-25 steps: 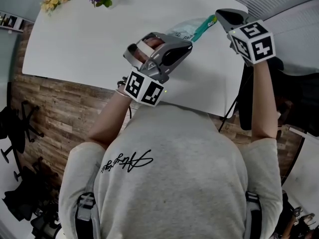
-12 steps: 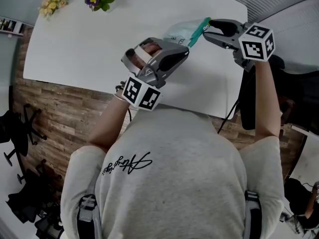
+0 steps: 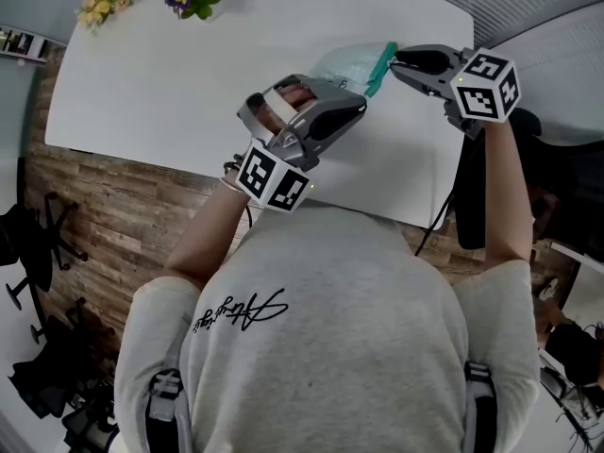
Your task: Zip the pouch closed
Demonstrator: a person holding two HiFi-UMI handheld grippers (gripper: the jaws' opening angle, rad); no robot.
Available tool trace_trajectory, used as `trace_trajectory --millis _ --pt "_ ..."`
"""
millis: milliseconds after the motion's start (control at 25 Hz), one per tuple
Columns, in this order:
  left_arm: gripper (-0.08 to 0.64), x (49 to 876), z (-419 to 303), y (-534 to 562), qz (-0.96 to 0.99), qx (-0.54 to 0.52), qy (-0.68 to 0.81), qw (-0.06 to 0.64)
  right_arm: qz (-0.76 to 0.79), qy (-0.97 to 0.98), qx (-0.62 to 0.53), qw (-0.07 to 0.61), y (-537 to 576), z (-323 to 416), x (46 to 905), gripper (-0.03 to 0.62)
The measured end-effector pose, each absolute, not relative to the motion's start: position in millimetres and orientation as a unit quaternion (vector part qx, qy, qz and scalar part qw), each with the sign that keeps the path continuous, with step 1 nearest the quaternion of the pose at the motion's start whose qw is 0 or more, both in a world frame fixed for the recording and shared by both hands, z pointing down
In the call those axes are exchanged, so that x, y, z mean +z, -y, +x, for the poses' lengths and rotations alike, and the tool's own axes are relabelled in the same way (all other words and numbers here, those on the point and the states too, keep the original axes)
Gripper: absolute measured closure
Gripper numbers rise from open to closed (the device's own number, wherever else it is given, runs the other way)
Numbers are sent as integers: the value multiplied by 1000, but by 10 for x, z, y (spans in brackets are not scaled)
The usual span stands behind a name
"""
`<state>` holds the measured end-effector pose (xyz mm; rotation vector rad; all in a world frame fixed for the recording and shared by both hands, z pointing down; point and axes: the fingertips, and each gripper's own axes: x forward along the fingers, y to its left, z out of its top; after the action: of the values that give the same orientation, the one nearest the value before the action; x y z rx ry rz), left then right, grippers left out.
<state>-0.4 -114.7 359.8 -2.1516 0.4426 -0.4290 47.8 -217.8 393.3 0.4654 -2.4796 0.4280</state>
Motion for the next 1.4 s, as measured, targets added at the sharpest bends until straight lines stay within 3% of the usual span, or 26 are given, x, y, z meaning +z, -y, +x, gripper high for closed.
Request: trace_trajectory --millis 160,360,480,760,960,1400 --pt "541 3605 -23 1210 -866 -172 -183 432 165 936 170 262 2167 505 3860 543" --pt "541 3538 53 1118 -863 -167 -177 443 165 935 158 270 2073 510 3940 519" --pt "541 3543 46 1120 -864 -167 -180 440 172 937 157 259 2049 508 3964 580" --pt "541 3557 15 1121 -863 -175 -182 437 199 938 162 233 2107 532 3868 584" --pt "541 3556 10 1113 -865 -169 -183 435 269 914 76 295 2263 570 3827 586" --pt "541 3448 -8 1156 -863 -160 -202 435 314 903 38 291 2364 548 3610 586"
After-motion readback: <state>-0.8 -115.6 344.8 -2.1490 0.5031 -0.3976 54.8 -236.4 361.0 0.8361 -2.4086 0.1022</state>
